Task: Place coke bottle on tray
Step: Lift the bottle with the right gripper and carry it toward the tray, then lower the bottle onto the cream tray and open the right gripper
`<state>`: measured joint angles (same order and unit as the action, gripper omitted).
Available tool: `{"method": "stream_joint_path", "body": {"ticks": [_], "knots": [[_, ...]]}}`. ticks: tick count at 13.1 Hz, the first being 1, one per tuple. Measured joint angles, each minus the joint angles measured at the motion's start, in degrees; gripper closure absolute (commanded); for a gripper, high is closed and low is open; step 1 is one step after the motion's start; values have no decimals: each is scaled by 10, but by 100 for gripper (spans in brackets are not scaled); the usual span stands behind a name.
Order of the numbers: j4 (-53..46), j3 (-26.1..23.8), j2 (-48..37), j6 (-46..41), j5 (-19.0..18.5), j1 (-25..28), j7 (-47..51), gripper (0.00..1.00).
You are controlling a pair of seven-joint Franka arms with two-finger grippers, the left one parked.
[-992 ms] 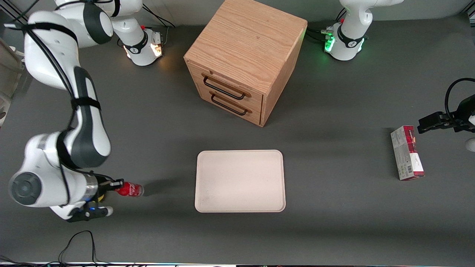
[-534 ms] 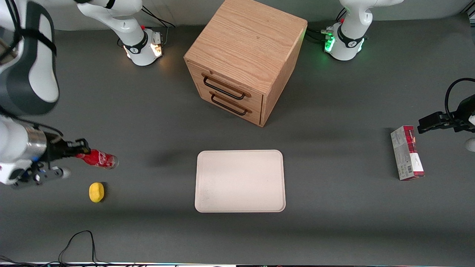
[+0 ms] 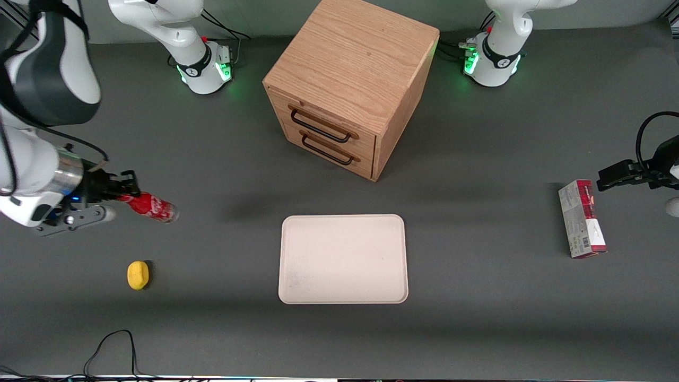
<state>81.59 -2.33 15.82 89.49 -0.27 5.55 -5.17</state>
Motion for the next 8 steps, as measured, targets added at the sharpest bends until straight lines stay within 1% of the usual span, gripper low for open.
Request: {"method": "stream_joint_path", "body": {"ticks": [2, 3, 6, 8], "knots": [[-51, -7, 46, 3, 0, 43, 68, 100], [-95, -7, 84, 2, -1, 69, 109, 100], [-256, -8, 238, 11, -1, 128, 231, 100], [-323, -8, 325, 67, -6, 150, 284, 100]]}}
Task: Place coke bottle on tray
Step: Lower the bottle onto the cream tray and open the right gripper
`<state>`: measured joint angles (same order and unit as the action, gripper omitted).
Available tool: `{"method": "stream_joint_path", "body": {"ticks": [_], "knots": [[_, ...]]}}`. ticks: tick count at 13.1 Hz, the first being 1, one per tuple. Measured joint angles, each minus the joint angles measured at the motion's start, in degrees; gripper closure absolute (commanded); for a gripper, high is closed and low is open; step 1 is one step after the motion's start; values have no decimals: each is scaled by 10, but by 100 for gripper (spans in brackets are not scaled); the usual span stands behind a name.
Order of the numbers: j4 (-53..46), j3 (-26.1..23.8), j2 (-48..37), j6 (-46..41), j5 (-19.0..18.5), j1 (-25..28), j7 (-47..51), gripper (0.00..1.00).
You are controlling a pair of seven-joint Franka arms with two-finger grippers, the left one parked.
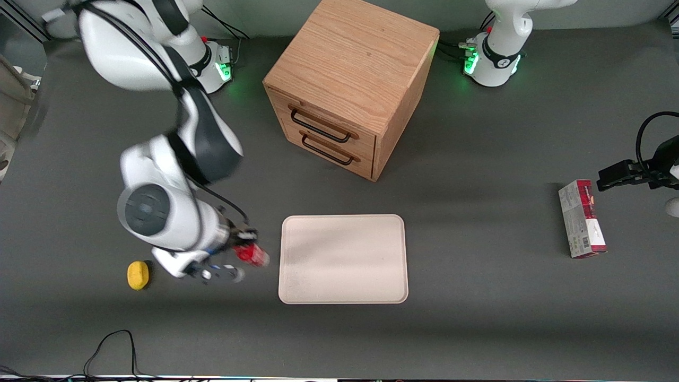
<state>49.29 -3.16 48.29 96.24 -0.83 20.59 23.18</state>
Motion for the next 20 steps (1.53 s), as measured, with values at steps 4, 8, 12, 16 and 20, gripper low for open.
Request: {"method": "stream_joint_path", "body": {"ticks": [4, 8, 12, 16, 20], "knots": [[-40, 0, 68, 61, -13, 23, 50, 100], [-45, 0, 70, 66, -13, 27, 64, 100], [-46, 0, 85, 94, -13, 32, 75, 100], [-46, 0, 96, 111, -19, 36, 80, 0], [-47, 0, 96, 120, -19, 40, 88, 0]]}}
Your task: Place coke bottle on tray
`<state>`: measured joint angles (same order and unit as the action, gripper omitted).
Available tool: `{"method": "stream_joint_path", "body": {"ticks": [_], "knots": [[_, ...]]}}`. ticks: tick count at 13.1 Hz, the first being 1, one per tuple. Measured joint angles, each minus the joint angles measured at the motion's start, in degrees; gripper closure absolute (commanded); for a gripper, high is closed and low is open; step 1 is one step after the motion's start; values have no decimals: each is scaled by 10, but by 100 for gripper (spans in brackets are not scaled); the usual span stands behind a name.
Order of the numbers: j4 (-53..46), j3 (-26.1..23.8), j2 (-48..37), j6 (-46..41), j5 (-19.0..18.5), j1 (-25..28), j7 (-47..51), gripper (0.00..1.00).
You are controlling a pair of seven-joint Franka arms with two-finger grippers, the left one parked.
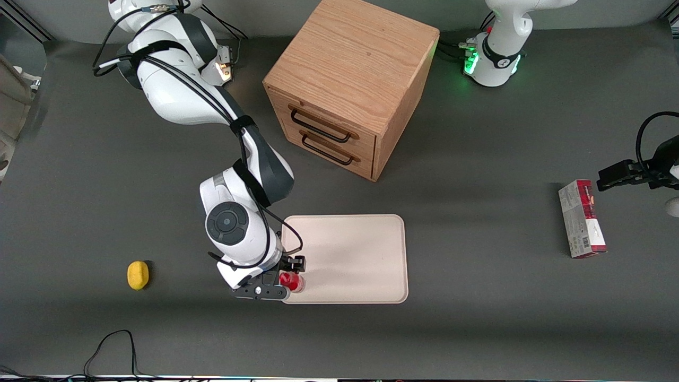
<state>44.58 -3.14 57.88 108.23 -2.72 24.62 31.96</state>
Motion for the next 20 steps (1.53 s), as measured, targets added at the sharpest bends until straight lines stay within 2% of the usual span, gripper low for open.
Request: {"method": "stream_joint_path", "body": {"ticks": [5, 8, 10, 12, 16, 18, 20], "knots": [[-7, 3, -3, -5, -2, 0, 1, 0], [13, 6, -42, -71, -2, -24, -22, 0], [114, 7, -129, -61, 23, -66, -81, 0], [264, 11, -258, -46, 47, -117, -174, 0], [553, 19, -515, -47, 54, -208, -326, 0], [641, 20, -601, -47, 54, -229, -345, 0], [664, 20, -638, -51, 54, -236, -346, 0]]}}
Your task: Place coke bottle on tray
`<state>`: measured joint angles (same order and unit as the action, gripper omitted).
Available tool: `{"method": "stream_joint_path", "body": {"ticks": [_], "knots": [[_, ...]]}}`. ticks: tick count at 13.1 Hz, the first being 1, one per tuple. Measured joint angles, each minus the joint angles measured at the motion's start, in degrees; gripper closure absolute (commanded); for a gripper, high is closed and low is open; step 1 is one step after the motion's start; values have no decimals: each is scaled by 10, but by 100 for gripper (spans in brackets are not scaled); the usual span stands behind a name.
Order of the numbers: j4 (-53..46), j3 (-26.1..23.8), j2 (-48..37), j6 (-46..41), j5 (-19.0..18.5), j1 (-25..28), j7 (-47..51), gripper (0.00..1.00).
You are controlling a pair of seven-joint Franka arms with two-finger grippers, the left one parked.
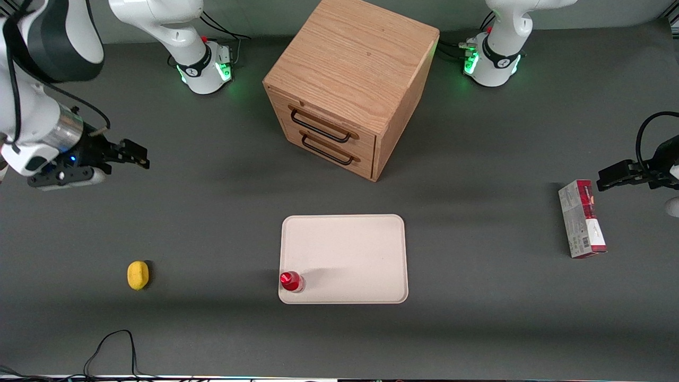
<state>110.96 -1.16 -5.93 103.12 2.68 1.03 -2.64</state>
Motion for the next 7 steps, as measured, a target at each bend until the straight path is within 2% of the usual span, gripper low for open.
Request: {"method": "stream_joint_path", "body": {"ticks": [2, 7], "knots": [[-11, 1, -4, -11, 1, 4, -11, 0], [-68, 44, 28, -60, 1, 62, -20, 0]]}}
